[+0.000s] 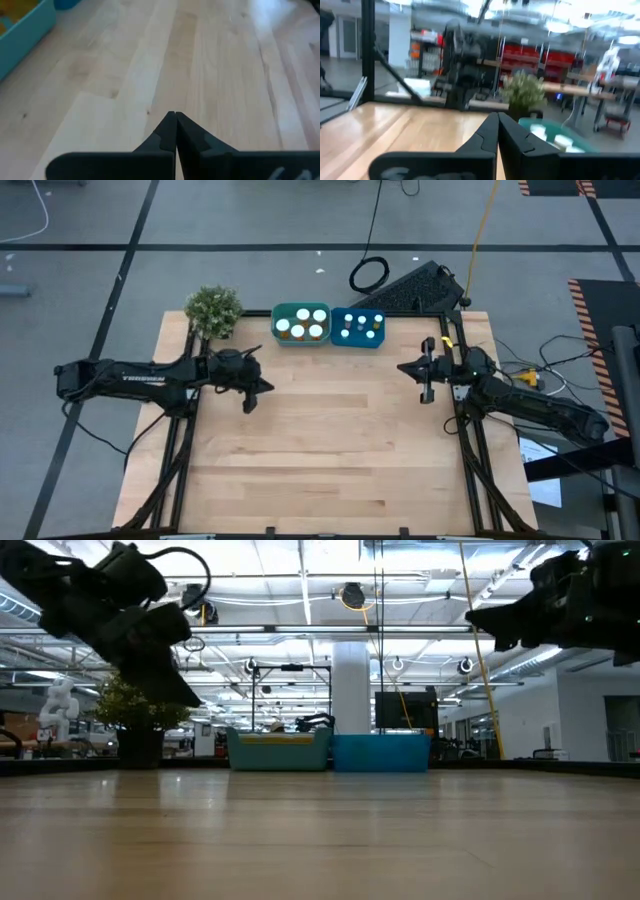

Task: Pick and place medicine bottles into bin by pill shape (circle, oval)
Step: Return to Home Position

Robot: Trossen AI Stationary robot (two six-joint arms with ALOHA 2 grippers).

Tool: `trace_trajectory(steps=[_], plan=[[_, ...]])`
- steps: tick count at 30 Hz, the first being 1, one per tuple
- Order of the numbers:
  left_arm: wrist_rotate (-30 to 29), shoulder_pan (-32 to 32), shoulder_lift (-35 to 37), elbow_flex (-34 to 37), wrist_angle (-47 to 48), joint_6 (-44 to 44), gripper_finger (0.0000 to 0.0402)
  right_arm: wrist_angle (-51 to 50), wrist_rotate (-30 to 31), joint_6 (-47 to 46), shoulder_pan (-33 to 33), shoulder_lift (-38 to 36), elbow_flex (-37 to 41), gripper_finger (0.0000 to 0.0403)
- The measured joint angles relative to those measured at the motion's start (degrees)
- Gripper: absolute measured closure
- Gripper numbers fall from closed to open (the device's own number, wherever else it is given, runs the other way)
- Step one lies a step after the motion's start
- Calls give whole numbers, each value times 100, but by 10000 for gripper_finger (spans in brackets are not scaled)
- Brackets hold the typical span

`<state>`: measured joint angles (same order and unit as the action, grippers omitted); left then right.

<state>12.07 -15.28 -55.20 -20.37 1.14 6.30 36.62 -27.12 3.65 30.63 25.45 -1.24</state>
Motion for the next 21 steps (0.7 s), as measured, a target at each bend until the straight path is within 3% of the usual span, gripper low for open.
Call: trace_trajectory(steps=[7,21], plan=[[-460,295,1016,413,-8,449,400,-93,83,-246,-182,-344,28,403],[-618,342,2181,493,385,545,401,-568,1823,109,-2165,-1026,38,403]])
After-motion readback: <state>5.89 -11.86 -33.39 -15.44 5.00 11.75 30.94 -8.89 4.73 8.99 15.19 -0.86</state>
